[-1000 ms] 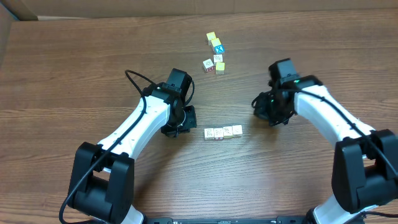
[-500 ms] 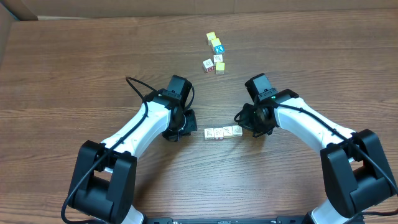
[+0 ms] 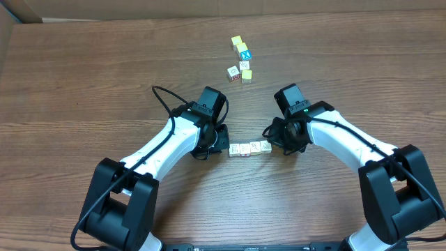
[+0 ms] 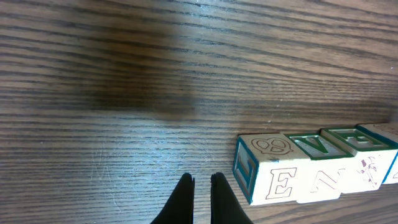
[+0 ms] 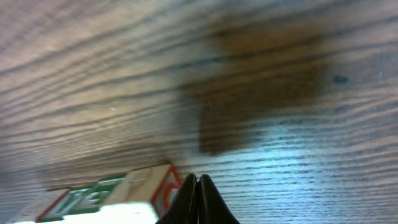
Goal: Flip 4 blocks
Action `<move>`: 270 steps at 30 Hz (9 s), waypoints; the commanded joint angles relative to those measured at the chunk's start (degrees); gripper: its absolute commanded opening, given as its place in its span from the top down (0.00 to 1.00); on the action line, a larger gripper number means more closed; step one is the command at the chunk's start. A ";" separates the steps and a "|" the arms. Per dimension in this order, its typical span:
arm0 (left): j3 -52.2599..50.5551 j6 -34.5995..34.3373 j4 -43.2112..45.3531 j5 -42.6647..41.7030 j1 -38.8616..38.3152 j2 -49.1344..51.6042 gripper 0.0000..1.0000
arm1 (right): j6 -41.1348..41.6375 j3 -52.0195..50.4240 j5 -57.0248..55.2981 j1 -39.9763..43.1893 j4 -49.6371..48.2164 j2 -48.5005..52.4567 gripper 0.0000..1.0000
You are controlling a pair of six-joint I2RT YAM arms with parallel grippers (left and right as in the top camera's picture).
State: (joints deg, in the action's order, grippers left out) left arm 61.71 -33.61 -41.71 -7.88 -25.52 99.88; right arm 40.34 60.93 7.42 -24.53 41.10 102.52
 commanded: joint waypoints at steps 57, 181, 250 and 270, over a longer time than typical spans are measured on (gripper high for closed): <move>-0.68 -1.11 3.82 -2.23 -1.90 3.87 0.96 | 0.44 -1.62 5.11 -0.96 -2.99 -0.39 0.96; -0.66 0.98 16.06 0.37 2.69 3.89 0.93 | 46.69 -1.60 4.26 -21.09 -10.99 -0.42 0.82; -0.24 1.92 16.00 2.27 2.91 3.87 0.96 | 40.17 -1.11 2.34 -21.11 -4.11 -5.81 0.96; 1.07 1.84 9.03 7.21 4.61 3.89 0.96 | 37.13 -1.11 -5.60 -21.09 1.53 -5.81 0.96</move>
State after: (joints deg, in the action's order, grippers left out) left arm 61.65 -32.47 -31.86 -4.05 -21.10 103.00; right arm 78.22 58.59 6.33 -45.78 42.59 98.19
